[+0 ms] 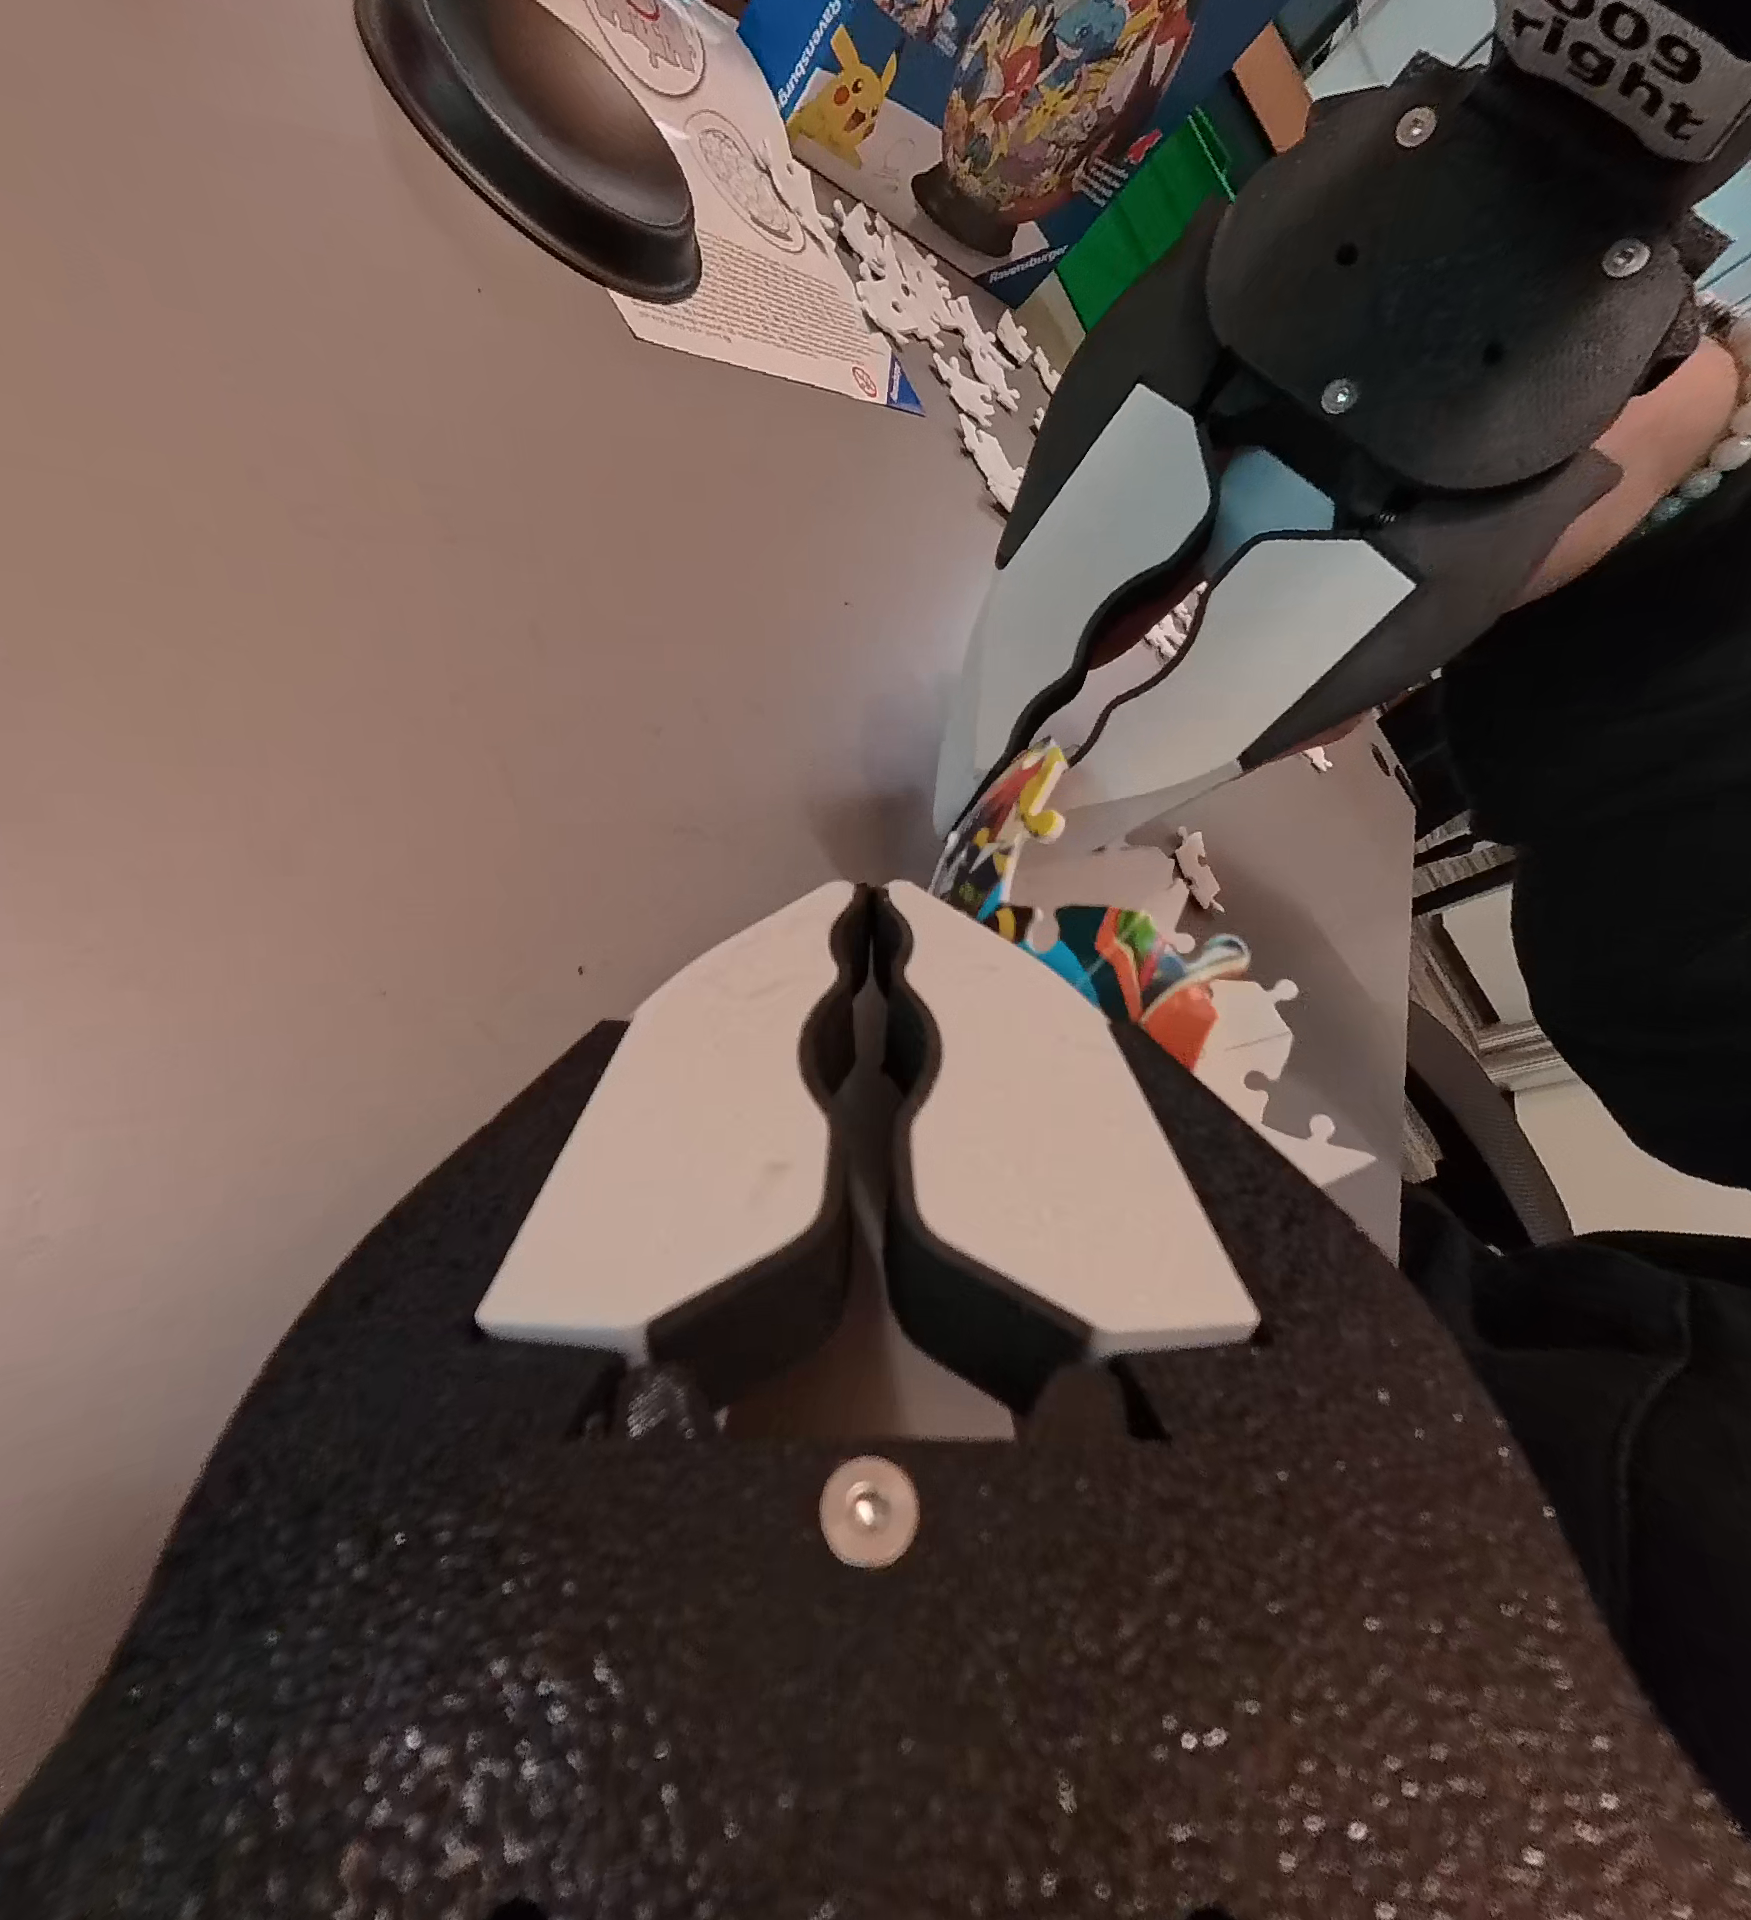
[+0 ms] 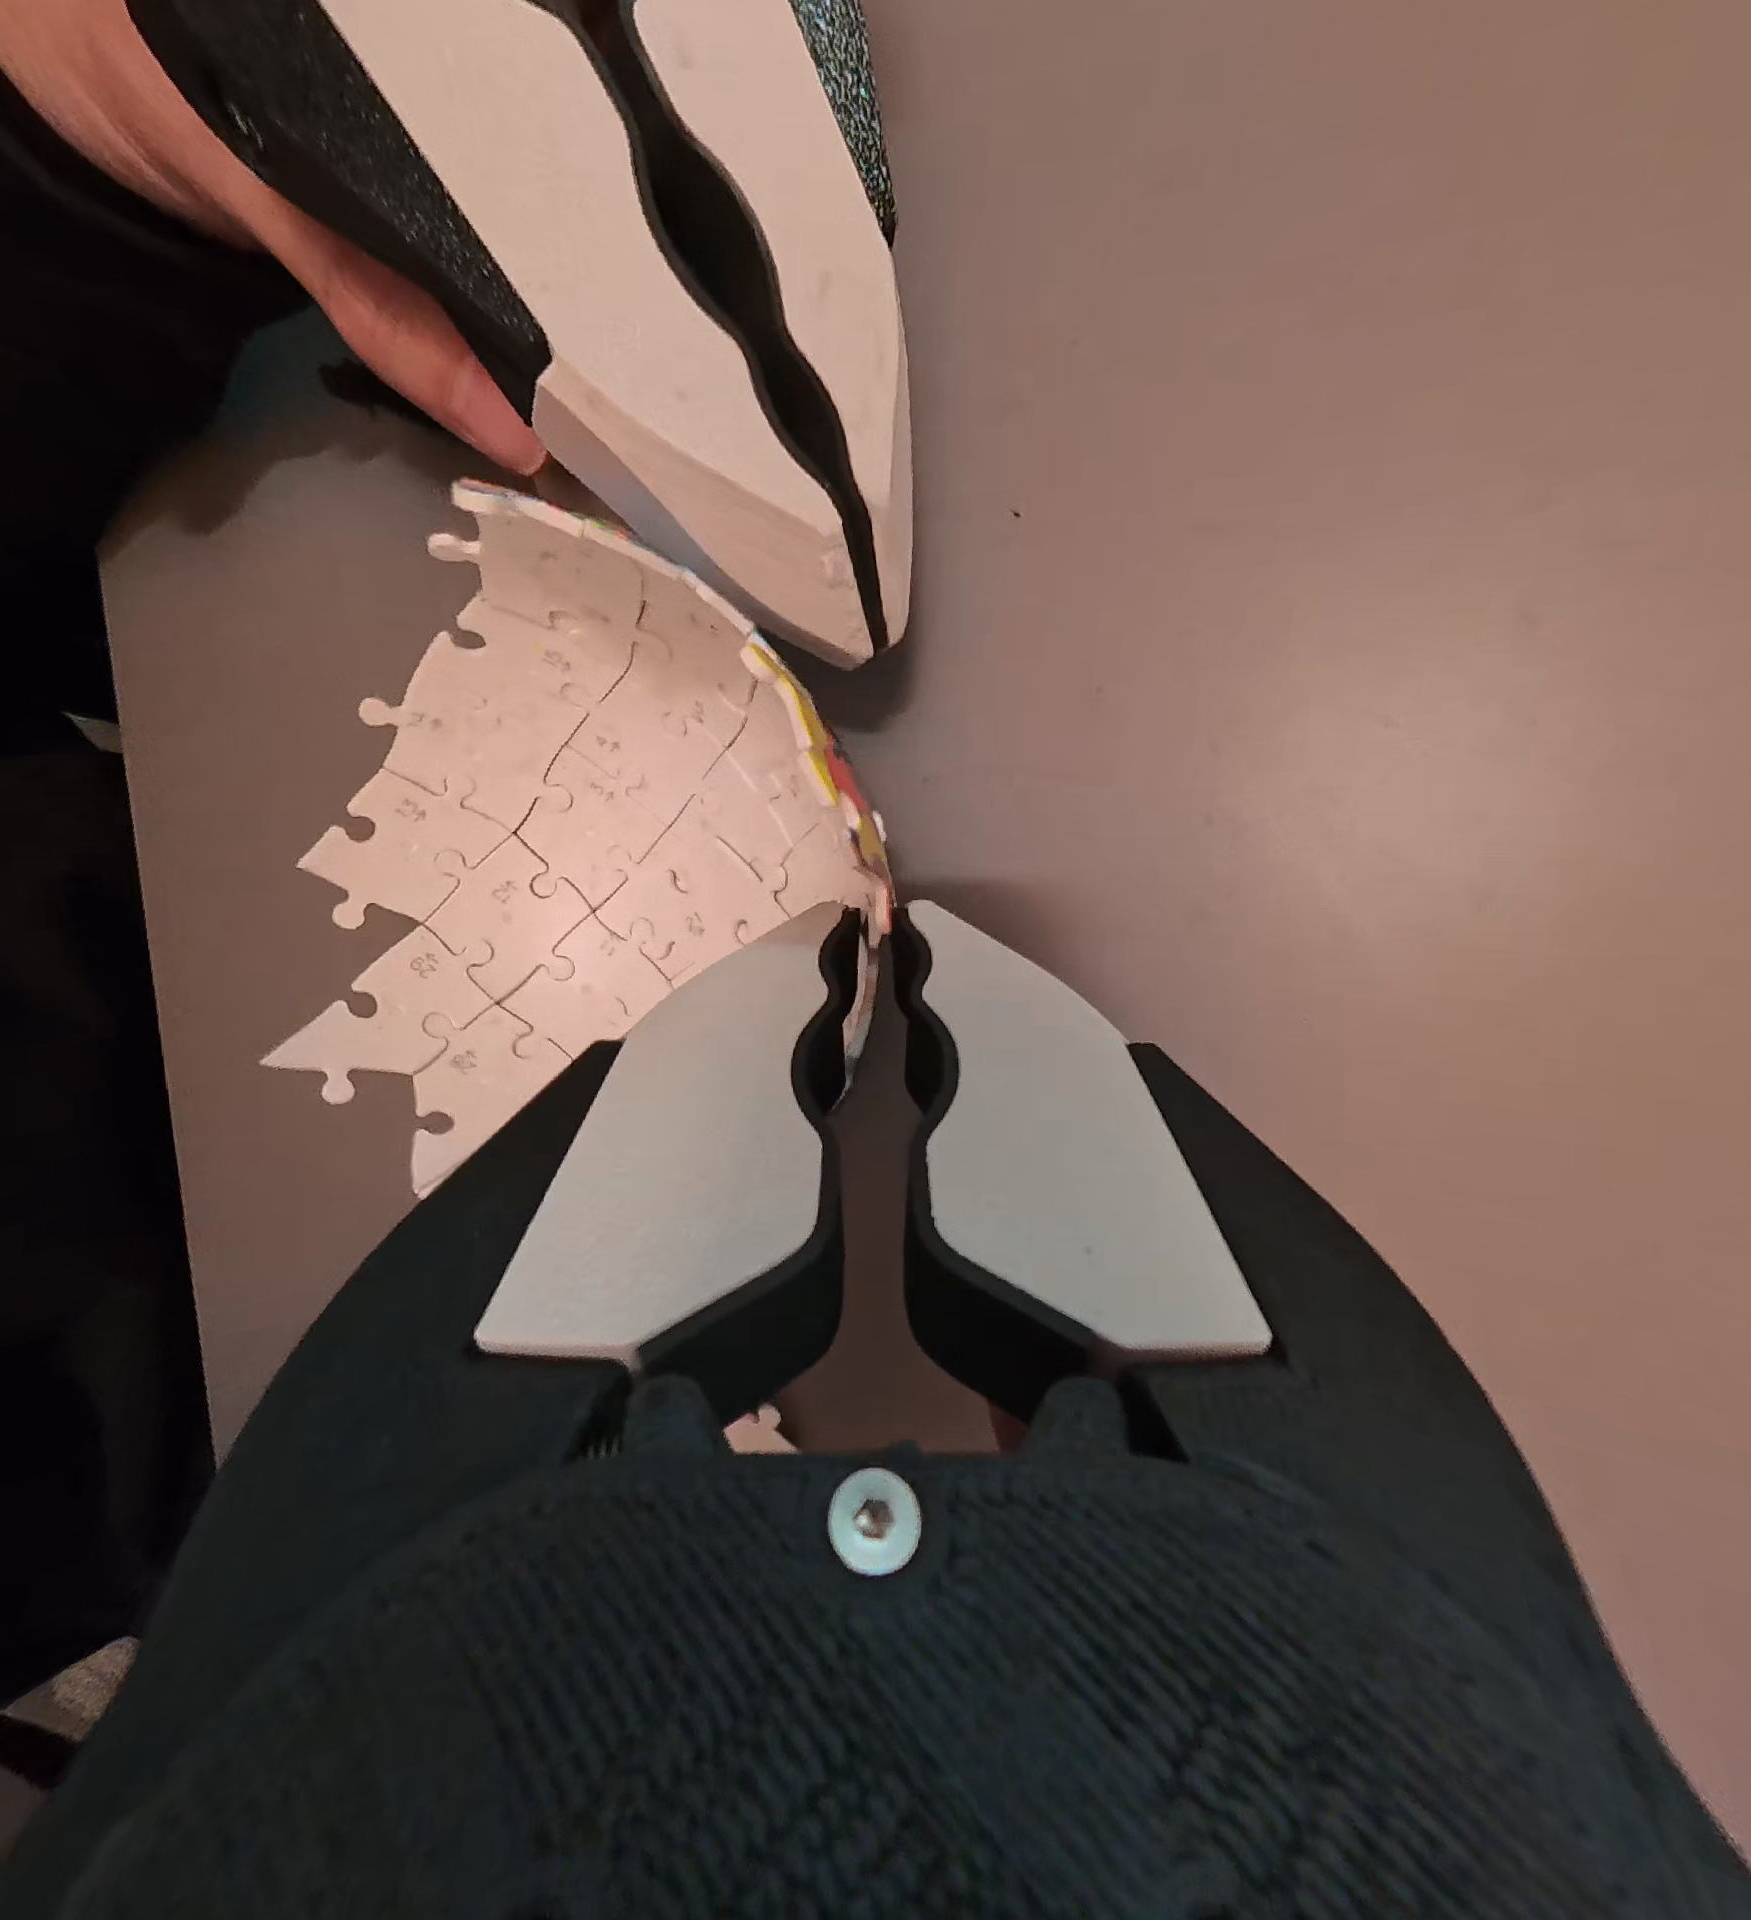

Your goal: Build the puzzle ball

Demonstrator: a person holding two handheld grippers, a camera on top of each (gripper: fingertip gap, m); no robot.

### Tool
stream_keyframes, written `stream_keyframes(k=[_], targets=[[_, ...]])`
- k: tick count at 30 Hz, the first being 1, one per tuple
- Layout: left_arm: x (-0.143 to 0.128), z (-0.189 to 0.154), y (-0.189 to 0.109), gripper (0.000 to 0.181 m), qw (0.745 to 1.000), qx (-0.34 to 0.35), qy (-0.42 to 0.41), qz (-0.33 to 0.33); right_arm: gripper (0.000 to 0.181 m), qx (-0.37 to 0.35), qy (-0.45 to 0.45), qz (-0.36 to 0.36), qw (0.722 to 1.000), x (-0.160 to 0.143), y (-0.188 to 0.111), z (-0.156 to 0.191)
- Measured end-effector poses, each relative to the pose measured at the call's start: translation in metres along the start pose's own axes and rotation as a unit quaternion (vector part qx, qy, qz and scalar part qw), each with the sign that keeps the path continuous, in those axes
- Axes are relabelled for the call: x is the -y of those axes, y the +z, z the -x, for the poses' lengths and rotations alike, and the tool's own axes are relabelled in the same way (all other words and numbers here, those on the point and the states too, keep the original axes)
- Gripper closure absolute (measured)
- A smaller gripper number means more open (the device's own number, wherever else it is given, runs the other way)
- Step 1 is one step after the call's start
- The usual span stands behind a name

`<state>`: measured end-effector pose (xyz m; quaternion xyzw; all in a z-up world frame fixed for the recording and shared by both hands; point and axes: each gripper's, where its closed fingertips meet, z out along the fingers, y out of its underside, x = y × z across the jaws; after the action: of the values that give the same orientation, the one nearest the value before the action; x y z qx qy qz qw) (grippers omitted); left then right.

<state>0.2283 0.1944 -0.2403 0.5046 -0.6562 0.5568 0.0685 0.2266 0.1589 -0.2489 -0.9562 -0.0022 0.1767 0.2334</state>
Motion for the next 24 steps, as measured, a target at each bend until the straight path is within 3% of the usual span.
stream_keyframes(k=[24], targets=[[-0.001, -0.012, 0.000, 0.181, 0.999, -0.047, 0.007, 0.003, 0.176, 0.014, -0.010, -0.009, 1.000, 0.005, -0.001, 0.003]])
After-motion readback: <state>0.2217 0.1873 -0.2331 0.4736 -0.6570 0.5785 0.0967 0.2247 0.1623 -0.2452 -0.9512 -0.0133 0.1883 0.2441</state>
